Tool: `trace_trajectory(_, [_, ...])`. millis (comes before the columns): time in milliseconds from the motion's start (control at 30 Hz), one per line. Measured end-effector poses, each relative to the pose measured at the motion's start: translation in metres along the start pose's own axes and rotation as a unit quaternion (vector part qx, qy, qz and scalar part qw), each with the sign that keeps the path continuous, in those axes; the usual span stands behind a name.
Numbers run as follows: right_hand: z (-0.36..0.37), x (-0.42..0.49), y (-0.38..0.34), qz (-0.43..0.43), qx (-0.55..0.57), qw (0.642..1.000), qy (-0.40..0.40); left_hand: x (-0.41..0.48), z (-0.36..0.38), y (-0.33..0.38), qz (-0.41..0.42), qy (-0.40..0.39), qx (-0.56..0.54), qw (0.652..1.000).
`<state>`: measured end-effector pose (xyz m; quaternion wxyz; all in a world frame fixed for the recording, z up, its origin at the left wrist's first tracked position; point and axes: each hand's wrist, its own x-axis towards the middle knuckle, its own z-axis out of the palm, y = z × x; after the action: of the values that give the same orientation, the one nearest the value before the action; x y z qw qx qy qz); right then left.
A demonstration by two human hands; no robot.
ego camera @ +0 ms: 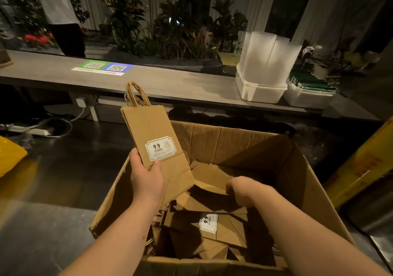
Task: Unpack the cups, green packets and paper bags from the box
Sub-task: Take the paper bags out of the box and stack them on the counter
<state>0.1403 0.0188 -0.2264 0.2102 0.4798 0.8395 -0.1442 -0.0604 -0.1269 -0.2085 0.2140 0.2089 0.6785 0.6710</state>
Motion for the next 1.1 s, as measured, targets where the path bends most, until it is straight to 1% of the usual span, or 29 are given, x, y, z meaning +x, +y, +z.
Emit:
trace_trajectory(33, [-0.006,-0.005,0.001,0.003,-0.02,0.999,0.028,0.0,0.0,0.0,0.003,0.0,0.005,1.0])
trace_trajectory(100, [-0.021,-0.014,0.004,0.01,-0.049,0.992,0.113,0.0,0.001,-0.001,0.013,0.002,0.009,1.0])
trace_trajectory(200, [-0.053,-0.023,0.011,0.028,-0.011,0.98,0.195,-0.002,0.001,0.0,0.018,0.005,0.018,1.0])
trace_trajectory(267, [-0.07,-0.028,0.015,0.052,0.054,0.97,0.233,-0.002,-0.001,-0.001,0.013,0.002,0.02,1.0])
trace_trajectory(333, [-0.079,-0.034,0.017,0.048,0.191,0.945,0.26,-0.003,-0.002,0.0,0.008,-0.005,0.018,1.0])
trace_trajectory(367, [-0.082,-0.037,0.016,0.028,0.279,0.923,0.265,-0.003,-0.003,0.001,0.002,-0.009,0.014,1.0])
trace_trajectory(400, [-0.084,-0.041,0.015,0.0,0.369,0.89,0.267,-0.003,-0.002,0.001,-0.005,-0.015,0.01,1.0])
trace_trajectory(433, [-0.086,-0.047,0.011,-0.024,0.459,0.849,0.259,-0.004,-0.001,0.002,-0.013,-0.022,0.004,1.0])
trace_trajectory(500, [-0.083,-0.056,0.0,-0.053,0.634,0.744,0.203,-0.005,0.0,0.004,-0.03,-0.045,-0.013,0.998])
trace_trajectory(533, [-0.078,-0.058,-0.006,-0.058,0.69,0.702,0.165,-0.005,0.0,0.005,-0.039,-0.058,-0.023,0.997])
trace_trajectory(567, [-0.071,-0.057,-0.012,-0.063,0.713,0.686,0.132,-0.006,0.0,0.006,-0.046,-0.072,-0.031,0.996])
trace_trajectory(600, [-0.063,-0.055,-0.019,-0.07,0.718,0.686,0.1,-0.007,0.0,0.007,-0.054,-0.088,-0.04,0.994])
trace_trajectory(667, [-0.045,-0.05,-0.035,-0.084,0.702,0.706,0.046,-0.009,0.002,0.01,-0.078,-0.129,-0.063,0.987])
trace_trajectory(700, [-0.036,-0.044,-0.043,-0.084,0.684,0.724,0.037,-0.011,0.002,0.011,-0.086,-0.151,-0.075,0.982])
trace_trajectory(767, [-0.021,-0.033,-0.053,-0.082,0.641,0.762,0.047,-0.013,0.003,0.01,-0.081,-0.179,-0.077,0.977])
trace_trajectory(800, [-0.016,-0.029,-0.055,-0.083,0.637,0.765,0.053,-0.014,0.004,0.009,-0.078,-0.182,-0.073,0.978])
trace_trajectory(900, [-0.005,-0.022,-0.058,-0.093,0.681,0.725,0.045,-0.014,0.004,0.005,-0.085,-0.179,-0.077,0.977])
trace_trajectory(933, [-0.003,-0.02,-0.059,-0.093,0.683,0.722,0.051,-0.013,0.005,0.003,-0.096,-0.183,-0.08,0.975])
trace_trajectory(967, [-0.001,-0.02,-0.061,-0.088,0.668,0.736,0.065,-0.013,0.006,0.002,-0.103,-0.188,-0.071,0.974])
trace_trajectory(1033, [0.002,-0.018,-0.066,-0.086,0.631,0.764,0.099,-0.012,0.008,0.0,-0.092,-0.188,-0.016,0.978])
trace_trajectory(1067, [0.003,-0.017,-0.068,-0.084,0.621,0.771,0.112,-0.011,0.008,-0.001,-0.087,-0.18,0.012,0.98])
trace_trajectory(1100, [0.003,-0.017,-0.069,-0.086,0.62,0.77,0.125,-0.009,0.009,-0.004,-0.088,-0.172,0.028,0.981])
